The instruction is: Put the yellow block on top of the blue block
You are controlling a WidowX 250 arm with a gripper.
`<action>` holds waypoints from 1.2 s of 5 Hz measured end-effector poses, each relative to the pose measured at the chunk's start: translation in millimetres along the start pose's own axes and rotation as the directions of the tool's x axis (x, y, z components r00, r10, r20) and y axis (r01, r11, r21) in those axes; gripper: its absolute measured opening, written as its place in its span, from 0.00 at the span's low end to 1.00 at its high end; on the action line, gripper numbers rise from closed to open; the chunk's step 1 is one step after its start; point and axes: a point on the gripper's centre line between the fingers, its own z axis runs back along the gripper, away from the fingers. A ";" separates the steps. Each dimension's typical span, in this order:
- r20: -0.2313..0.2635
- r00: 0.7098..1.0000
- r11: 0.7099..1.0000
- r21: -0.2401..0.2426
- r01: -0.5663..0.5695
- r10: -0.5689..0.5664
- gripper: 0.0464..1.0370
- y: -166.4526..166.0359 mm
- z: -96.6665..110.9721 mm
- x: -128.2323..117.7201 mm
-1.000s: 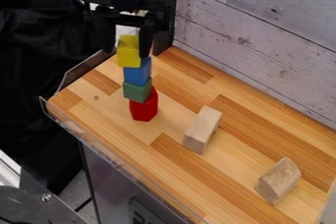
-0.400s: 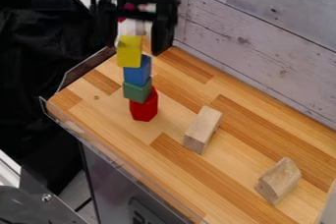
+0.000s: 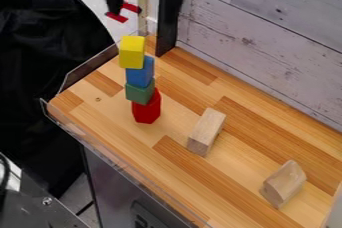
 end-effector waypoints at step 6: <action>-0.132 0.974 0.979 -0.102 0.174 -0.186 0.96 -91.5 -110.4 -24.1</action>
